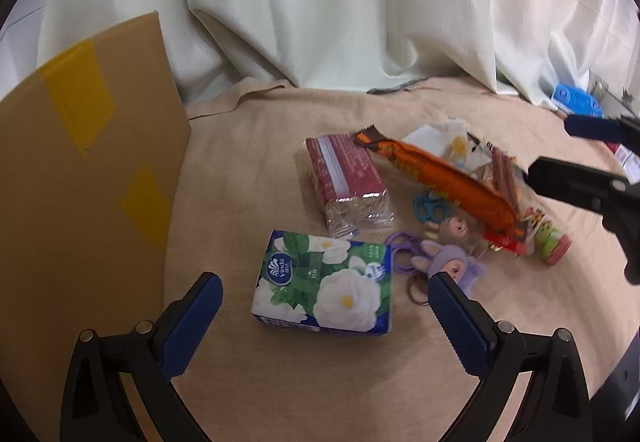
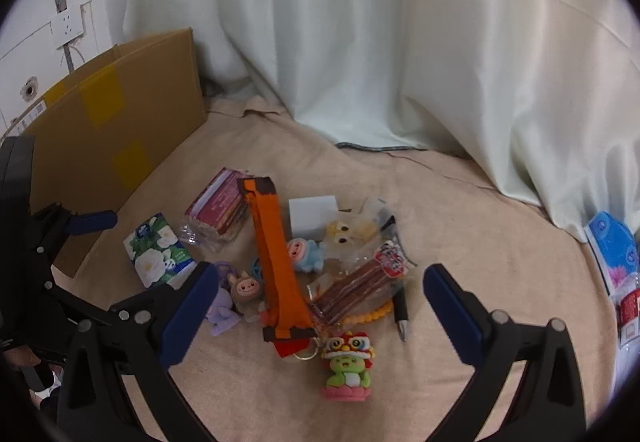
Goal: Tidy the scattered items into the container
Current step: 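Grasp the tissue pack with the left tool while the right tool grasps the orange snack bar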
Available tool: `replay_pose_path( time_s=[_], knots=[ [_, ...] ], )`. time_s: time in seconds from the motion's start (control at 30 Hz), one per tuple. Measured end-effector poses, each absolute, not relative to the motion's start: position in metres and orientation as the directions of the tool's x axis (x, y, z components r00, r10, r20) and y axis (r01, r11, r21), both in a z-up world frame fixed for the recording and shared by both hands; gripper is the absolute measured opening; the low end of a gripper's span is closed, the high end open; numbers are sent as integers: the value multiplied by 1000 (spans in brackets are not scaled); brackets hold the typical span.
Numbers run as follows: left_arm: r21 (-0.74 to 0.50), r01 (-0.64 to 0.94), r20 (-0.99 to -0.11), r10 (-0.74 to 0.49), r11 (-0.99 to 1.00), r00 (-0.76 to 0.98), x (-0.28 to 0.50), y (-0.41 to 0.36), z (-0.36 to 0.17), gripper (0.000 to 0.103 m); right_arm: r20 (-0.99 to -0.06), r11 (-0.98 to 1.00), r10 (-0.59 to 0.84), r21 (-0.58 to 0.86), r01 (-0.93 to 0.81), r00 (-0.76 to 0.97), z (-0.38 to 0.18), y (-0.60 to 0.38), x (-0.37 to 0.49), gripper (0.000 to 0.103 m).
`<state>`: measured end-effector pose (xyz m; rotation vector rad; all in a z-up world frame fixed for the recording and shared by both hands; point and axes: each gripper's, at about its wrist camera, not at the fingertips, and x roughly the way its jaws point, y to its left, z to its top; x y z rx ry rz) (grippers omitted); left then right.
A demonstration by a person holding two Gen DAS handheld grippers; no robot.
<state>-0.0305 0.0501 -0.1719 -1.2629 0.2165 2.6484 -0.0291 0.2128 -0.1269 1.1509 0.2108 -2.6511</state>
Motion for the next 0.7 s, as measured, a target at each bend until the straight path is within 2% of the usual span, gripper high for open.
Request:
replay_pose_path(
  time_s=[0.13,0.23,0.37,0.43,0.5,0.57,0.6,0.63,0.7],
  knots=[
    [39,-258,-772,136,-965,-622,-32,45,-178,103,-728,-945,-224,0,327,-648,-130,208,-33,101],
    [20,-252,-780,143,-967,-610,-37,40,-188,103,-731,-925,-269,15,379,-627,-136,201,-36,97],
    [3,-243,-789,147,-970,-596,-42,37,-200,103,-750,-895,-302,10,446,-589,-148,187,-43,88],
    [-3,-249,-790,155,-969,-593,-42,36,-203,101,-768,-890,-286,-9,455,-574,-156,180,-49,79],
    [-3,-250,-787,157,-968,-597,-42,37,-205,90,-780,-887,-290,2,461,-555,-162,177,-54,69],
    [-5,-255,-790,160,-967,-591,-42,38,-206,87,-793,-883,-299,19,470,-530,-169,175,-58,63],
    [1,-261,-788,160,-965,-595,-42,39,-205,84,-801,-879,-300,21,476,-519,-171,174,-59,61],
    [1,-268,-783,166,-963,-600,-41,41,-204,77,-805,-878,-294,14,479,-515,-173,172,-59,60],
    [10,-271,-779,163,-962,-605,-42,44,-204,75,-805,-876,-286,0,483,-520,-175,168,-59,60]
  ],
)
